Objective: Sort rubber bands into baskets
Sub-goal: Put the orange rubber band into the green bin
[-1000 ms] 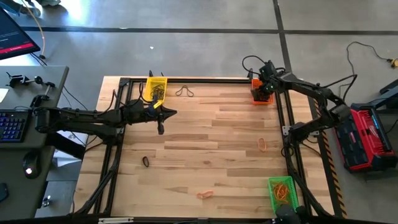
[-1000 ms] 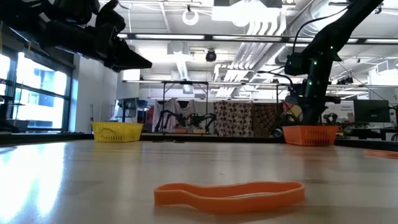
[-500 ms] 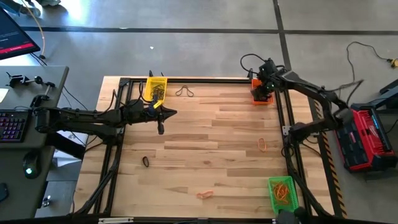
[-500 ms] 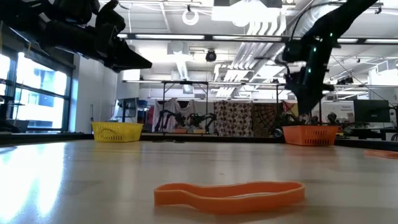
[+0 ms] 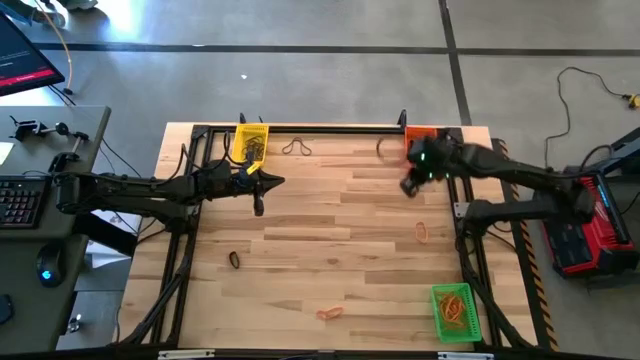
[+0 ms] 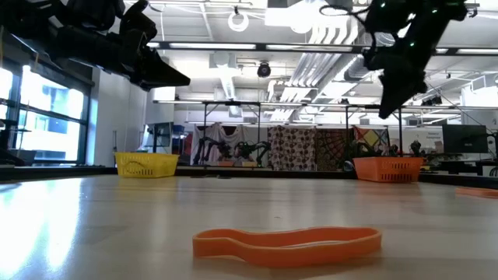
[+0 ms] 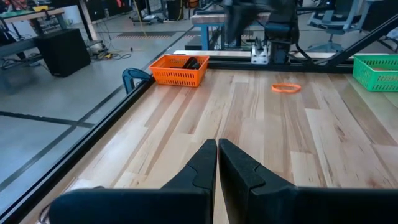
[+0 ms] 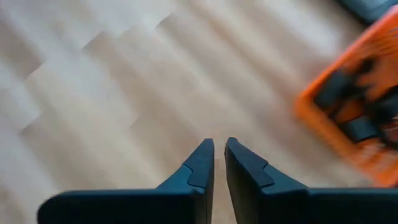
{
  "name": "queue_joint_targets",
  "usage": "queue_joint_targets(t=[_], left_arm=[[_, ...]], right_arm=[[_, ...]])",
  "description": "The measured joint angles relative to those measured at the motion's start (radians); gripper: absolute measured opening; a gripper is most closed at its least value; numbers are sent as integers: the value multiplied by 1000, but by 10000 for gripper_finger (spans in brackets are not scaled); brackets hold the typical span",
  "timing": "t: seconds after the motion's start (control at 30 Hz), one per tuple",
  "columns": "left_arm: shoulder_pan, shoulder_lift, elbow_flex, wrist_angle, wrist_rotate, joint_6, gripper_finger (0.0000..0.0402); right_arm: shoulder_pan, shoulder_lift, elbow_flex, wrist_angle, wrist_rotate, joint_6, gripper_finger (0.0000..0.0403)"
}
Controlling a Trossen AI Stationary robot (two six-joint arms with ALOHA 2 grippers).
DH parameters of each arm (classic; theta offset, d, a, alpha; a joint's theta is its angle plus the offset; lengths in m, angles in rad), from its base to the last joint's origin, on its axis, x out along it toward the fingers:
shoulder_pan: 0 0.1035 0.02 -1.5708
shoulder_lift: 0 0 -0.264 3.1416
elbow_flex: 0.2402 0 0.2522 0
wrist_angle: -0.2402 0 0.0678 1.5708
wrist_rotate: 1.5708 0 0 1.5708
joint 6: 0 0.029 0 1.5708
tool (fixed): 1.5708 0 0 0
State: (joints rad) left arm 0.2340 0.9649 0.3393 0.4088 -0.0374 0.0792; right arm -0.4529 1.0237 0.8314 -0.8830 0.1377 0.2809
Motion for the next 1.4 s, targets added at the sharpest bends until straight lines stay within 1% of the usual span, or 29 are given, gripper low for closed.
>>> queue_joint_targets(t=[0.2, 0.37, 0.53, 0.63, 0.73, 0.83, 0.9, 0.97, 1.03, 1.1, 1.2, 1.4], left_arm=[[0, 0, 0, -1, 0, 0, 7], [0, 0, 0, -2, 0, 0, 7], [0, 0, 0, -7, 1, 0, 7], [0, 0, 0, -9, 1, 0, 7], [0, 0, 0, -9, 1, 0, 7], [0, 0, 0, -9, 1, 0, 7], [0, 0, 0, -10, 1, 0, 7], [0, 0, 0, -10, 1, 0, 7], [0, 0, 0, -14, 1, 0, 7], [0, 0, 0, -18, 1, -1, 7], [0, 0, 0, -20, 1, -18, 7], [0, 0, 0, -22, 1, -19, 7]], right_arm=[[324, -25, -97, -13, 12, 278, 30], [559, -21, -170, -14, 48, 555, 31], [748, -15, -210, -9, 97, 777, 33], [826, 16, -228, -6, 109, 867, 57], [874, 73, -231, -3, 110, 934, 102], [893, 138, -231, -3, 110, 955, 146], [894, 184, -231, -4, 110, 978, 164], [891, 229, -231, -5, 111, 986, 171], [891, 272, -231, -11, 113, 987, 167], [892, 307, -231, -14, 112, 995, 154], [892, 341, -231, -1, 105, 1002, 125], [891, 357, -231, 19, 55, 993, 62]])
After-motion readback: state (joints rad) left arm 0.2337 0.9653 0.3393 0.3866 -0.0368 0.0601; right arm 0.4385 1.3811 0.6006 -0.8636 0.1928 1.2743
